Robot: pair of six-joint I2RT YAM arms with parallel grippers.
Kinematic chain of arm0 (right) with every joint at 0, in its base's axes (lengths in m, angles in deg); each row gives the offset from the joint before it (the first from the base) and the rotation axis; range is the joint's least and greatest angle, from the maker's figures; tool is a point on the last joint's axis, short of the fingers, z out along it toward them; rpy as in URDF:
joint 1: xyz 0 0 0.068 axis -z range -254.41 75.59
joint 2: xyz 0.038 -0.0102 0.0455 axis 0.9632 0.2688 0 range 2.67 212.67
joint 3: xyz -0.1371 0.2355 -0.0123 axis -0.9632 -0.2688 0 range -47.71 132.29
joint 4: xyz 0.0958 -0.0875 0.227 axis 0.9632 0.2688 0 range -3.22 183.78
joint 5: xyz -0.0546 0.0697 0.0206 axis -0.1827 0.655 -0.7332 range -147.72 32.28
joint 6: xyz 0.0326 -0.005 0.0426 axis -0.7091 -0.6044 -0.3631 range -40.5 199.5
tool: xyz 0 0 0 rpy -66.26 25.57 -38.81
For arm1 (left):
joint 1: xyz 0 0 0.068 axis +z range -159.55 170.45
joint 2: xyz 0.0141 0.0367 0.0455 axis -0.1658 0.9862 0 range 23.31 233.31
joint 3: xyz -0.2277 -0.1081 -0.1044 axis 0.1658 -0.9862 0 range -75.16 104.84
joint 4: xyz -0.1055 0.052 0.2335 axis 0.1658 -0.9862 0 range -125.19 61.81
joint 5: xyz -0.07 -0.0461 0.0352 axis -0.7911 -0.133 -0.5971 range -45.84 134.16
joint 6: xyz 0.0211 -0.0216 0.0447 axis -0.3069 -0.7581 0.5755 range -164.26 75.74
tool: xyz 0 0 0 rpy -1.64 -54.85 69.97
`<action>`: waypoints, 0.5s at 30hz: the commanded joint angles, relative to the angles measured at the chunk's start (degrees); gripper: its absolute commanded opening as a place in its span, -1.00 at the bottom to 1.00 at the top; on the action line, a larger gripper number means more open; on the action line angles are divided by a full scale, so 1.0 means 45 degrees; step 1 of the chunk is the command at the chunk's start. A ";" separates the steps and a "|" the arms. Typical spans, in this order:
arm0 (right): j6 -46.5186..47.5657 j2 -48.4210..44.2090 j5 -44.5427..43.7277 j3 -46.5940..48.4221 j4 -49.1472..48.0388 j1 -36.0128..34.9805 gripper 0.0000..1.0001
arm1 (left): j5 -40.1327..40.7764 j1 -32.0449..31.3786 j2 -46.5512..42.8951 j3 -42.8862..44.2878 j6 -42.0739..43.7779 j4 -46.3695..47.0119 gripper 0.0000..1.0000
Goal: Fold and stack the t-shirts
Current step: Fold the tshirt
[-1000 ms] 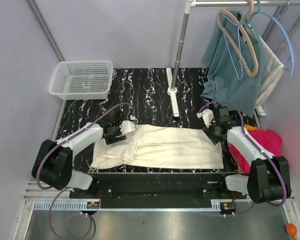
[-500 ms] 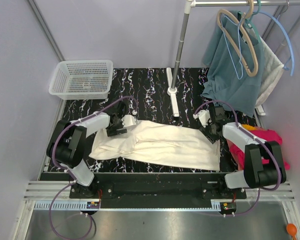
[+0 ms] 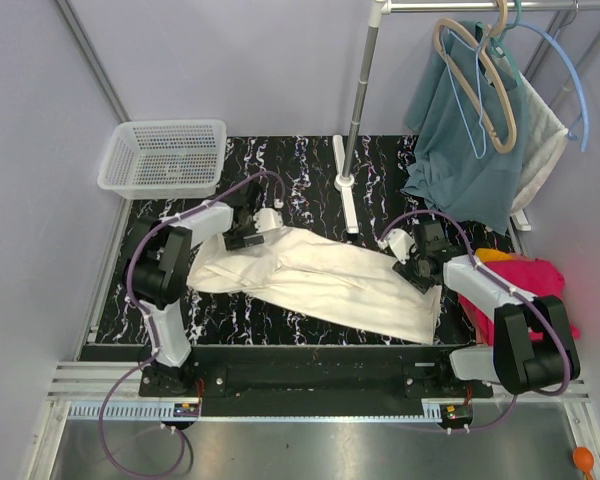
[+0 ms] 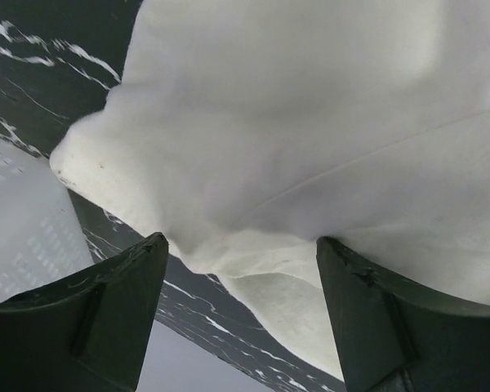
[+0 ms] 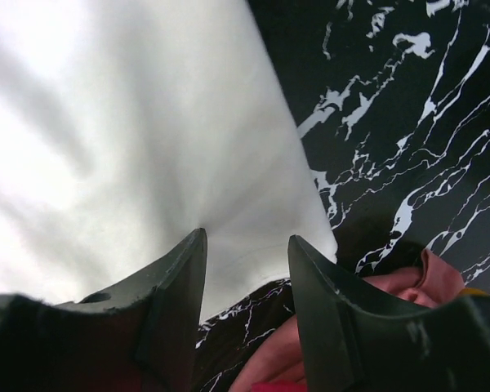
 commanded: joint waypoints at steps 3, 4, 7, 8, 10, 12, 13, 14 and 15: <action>0.0899 -0.1555 0.0626 -0.0119 0.1391 -0.1030 0.05 | -0.0209 -0.0538 0.1727 0.2067 0.0113 0.0155 0.59; 0.0978 -0.1654 0.0685 -0.0119 0.1568 -0.1129 0.06 | -0.0151 -0.0616 0.2174 0.2553 0.0172 0.0136 0.59; 0.1408 -0.1987 0.0764 -0.0217 0.1999 -0.1363 0.06 | -0.0014 -0.0793 0.2975 0.3529 0.0386 0.0097 0.59; 0.1544 -0.2026 0.0744 -0.0352 0.2077 -0.1403 0.06 | 0.0025 -0.0812 0.3173 0.3805 0.0407 0.0116 0.59; 0.1857 -0.1968 0.0705 -0.0586 0.2078 -0.1442 0.06 | 0.0123 -0.0812 0.3718 0.4545 0.0523 0.0058 0.59; 0.2091 -0.1793 0.0705 -0.0705 0.2020 -0.1423 0.06 | 0.0279 -0.0793 0.4091 0.4977 0.0621 0.0058 0.59; 0.2169 -0.1734 0.0705 -0.0821 0.1961 -0.1423 0.06 | 0.0318 -0.0793 0.4363 0.5269 0.0641 0.0038 0.59; 0.2286 -0.1675 0.0705 -0.0900 0.1748 -0.1423 0.05 | 0.0357 -0.0793 0.4501 0.5369 0.0699 0.0038 0.58; 0.2577 -0.1539 0.0686 -0.0978 0.1610 -0.1423 0.05 | 0.0338 -0.0812 0.4580 0.5447 0.0777 0.0038 0.58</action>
